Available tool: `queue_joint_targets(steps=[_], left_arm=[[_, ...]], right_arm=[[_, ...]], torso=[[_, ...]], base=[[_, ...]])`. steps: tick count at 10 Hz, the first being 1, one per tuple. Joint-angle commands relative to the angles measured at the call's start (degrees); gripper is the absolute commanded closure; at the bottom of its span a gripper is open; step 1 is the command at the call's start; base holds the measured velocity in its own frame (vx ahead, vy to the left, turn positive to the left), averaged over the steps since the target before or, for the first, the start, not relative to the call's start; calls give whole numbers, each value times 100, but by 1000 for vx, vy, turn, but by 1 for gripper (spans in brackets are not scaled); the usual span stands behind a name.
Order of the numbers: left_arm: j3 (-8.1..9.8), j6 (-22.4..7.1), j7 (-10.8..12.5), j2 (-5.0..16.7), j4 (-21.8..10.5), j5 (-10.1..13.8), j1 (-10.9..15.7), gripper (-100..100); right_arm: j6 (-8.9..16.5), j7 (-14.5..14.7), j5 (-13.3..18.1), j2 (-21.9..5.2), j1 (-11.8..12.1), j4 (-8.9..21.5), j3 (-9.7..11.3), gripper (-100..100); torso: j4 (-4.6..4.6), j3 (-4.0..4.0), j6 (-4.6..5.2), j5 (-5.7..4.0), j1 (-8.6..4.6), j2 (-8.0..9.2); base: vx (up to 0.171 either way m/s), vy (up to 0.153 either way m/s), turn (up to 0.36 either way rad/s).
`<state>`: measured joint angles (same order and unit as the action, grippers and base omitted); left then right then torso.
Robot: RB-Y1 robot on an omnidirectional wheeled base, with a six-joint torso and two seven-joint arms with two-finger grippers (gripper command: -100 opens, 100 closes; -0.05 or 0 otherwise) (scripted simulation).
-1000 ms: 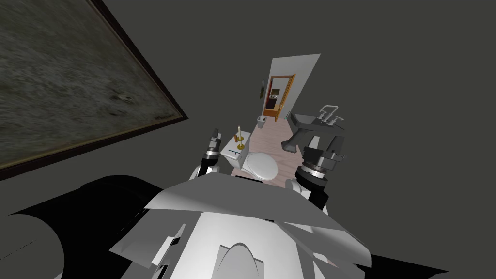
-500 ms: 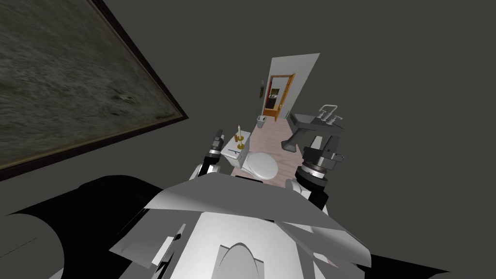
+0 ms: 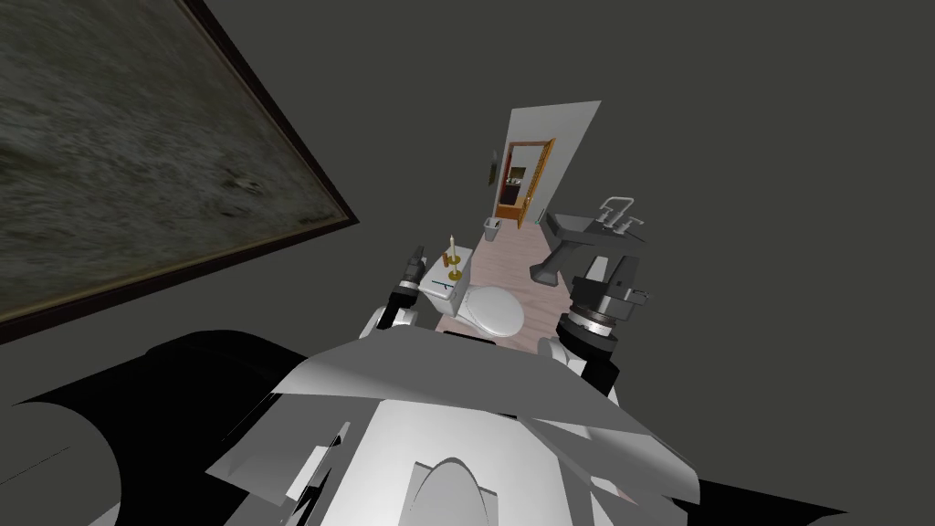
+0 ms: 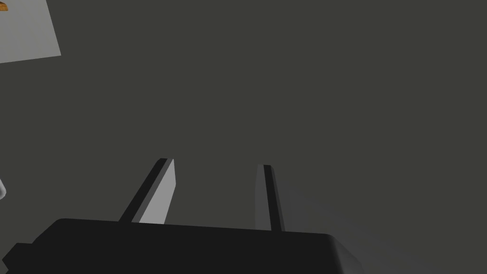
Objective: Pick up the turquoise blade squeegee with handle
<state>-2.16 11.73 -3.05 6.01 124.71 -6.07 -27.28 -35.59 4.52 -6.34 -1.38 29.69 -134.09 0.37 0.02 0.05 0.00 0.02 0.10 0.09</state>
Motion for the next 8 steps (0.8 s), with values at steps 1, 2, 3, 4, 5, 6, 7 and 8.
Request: queue_joint_targets(steps=[1, 2, 3, 4, 5, 6, 7, 8], left_arm=[[-40, -234, 36, 1, 11, -2, 31, -100], [-80, -441, 99, 24, -12, 11, 85, -100], [-80, -477, 99, 24, -12, 11, 85, -100], [-121, -709, 163, 48, -37, 25, 141, -100], [-162, -862, 228, 71, -63, 39, 198, -100], [-162, -979, 228, 71, -63, 39, 198, -100], [-204, -1168, 293, 92, -90, 53, 256, -100], [-204, -1237, 293, 92, -90, 53, 256, -100]], right_arm=[[0, 0, 0, 0, 0, 0, 0, 0], [0, 0, 0, 0, 0, 0, 0, 0], [0, 0, 0, 0, 0, 0, 0, 0], [0, 0, 0, 0, 0, 0, 0, 0], [0, 0, 0, 0, 0, 0, 0, 0], [0, 0, 0, 0, 0, 0, 0, 0], [0, 0, 0, 0, 0, 0, 0, 0], [0, 0, 0, 0, 0, 0, 0, 0]], torso=[[0, 0, 0, 0, 0, 0], [0, 0, 0, 0, -2, 0], [0, 0, 0, 0, -2, 0], [0, -1, -1, 0, -3, -2], [0, -2, 0, 0, -3, -3], [0, -1, 0, 0, 1, -2], [0, -1, -1, 0, 1, -2], [0, 0, 0, 0, -1, 0]], base=[[-25, 20, -18], [-27, 20, -25], [-19, 17, -12], [-17, 18, -22], [-22, 30, -42], [-18, 27, -18], [-26, 21, -26], [-23, 18, -17]])
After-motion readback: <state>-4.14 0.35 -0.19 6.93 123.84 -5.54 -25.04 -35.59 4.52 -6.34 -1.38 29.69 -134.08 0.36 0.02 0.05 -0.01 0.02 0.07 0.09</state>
